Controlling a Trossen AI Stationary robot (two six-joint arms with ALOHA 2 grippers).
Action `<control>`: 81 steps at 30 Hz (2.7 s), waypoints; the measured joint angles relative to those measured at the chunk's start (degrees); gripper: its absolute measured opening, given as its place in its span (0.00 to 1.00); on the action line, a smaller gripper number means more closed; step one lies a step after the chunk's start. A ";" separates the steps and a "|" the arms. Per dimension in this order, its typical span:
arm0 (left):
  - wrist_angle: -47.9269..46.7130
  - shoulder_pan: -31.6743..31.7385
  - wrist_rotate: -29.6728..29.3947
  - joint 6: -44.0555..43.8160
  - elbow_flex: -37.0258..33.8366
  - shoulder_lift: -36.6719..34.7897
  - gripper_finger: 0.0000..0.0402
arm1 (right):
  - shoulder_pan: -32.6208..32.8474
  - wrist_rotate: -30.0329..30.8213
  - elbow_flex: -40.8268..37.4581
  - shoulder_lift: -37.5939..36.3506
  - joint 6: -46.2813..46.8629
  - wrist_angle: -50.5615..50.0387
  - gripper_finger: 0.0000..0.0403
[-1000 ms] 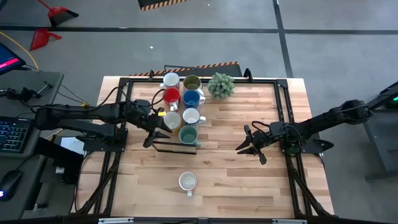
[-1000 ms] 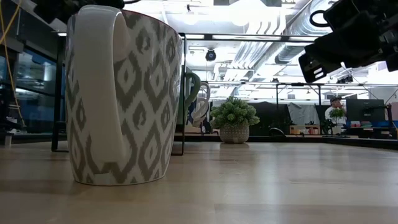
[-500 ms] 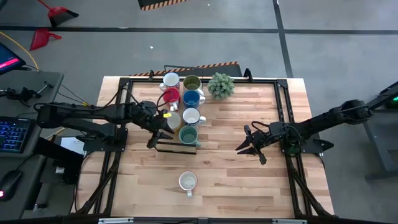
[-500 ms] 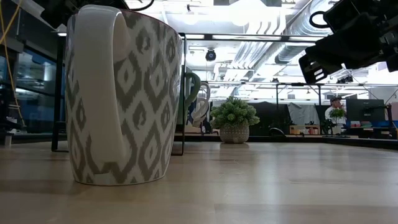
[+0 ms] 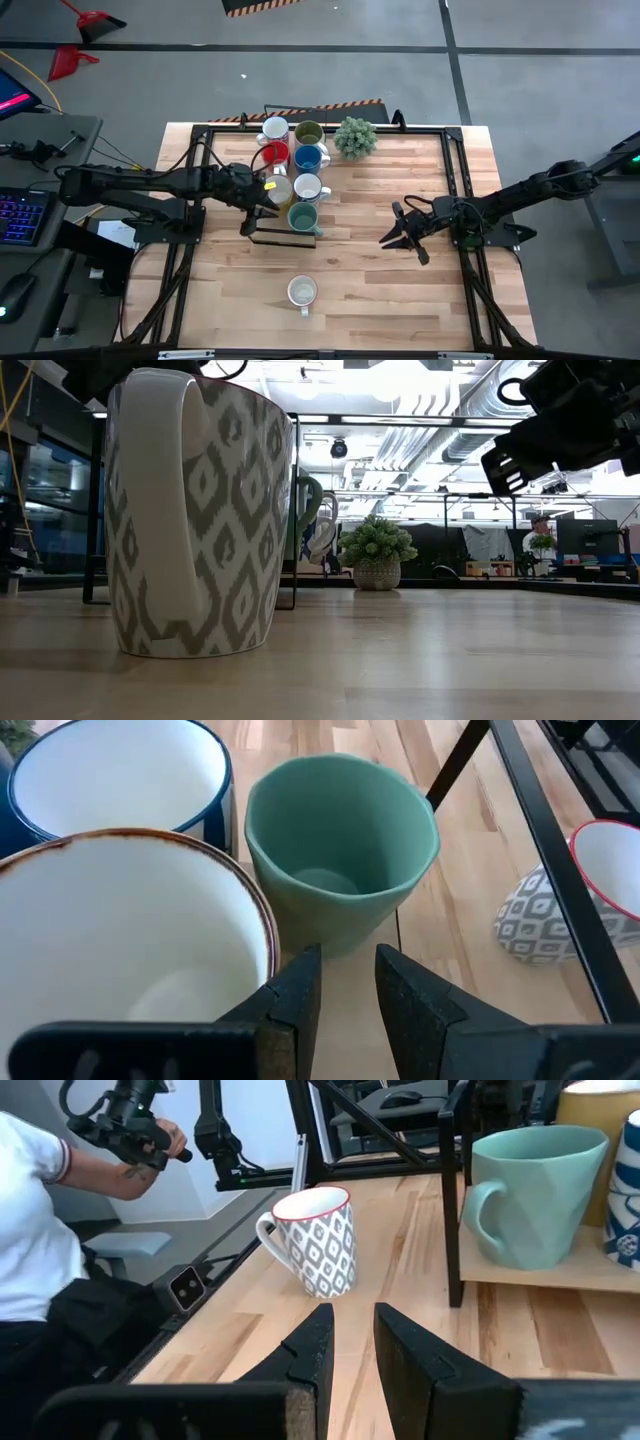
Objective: Place coffee mugs
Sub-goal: Adjust the yellow mug on the shelf, then put the gray patterned mug on the shelf
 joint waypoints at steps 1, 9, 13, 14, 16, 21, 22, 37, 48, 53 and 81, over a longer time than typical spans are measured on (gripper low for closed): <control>0.00 0.00 0.00 0.00 0.00 0.00 0.22 | 0.03 -0.07 0.00 -0.02 0.15 -0.02 0.14; -11.31 -0.55 -0.03 0.62 7.46 0.04 0.22 | 1.50 -0.08 0.00 -0.01 0.04 -0.51 0.14; -19.77 -0.59 -0.07 1.33 15.43 -0.59 0.22 | 2.23 -0.08 0.00 0.00 0.04 -1.28 0.14; -22.13 -0.80 -0.08 0.92 17.43 -0.71 0.22 | 2.41 -0.08 0.00 0.00 0.04 -1.48 0.14; -28.63 -1.59 -0.19 -0.31 21.31 -1.02 0.22 | 2.66 -0.08 0.00 -0.01 0.03 -1.62 0.14; -39.84 -6.84 -0.02 -8.38 26.96 -1.89 0.22 | 2.91 -0.08 0.00 0.00 0.02 -1.94 0.14; -40.23 -8.36 -0.02 -10.62 26.98 -2.32 0.22 | 2.91 -0.05 0.00 0.00 0.02 -1.90 0.14; -22.94 -37.63 -3.07 -36.12 25.64 -2.76 0.24 | 2.88 5.09 0.00 -0.06 0.29 -1.16 0.14; -19.81 -41.49 -13.63 -38.99 25.57 11.86 0.42 | 2.84 6.03 0.02 -0.04 7.60 -4.15 0.14; -12.62 -40.16 -13.48 -36.23 25.57 17.48 0.47 | 2.84 6.02 0.02 -0.06 7.56 -6.47 0.14; -16.71 -35.94 -14.50 -40.70 37.80 37.53 0.49 | 2.84 2.52 0.00 -0.06 7.99 -8.72 0.14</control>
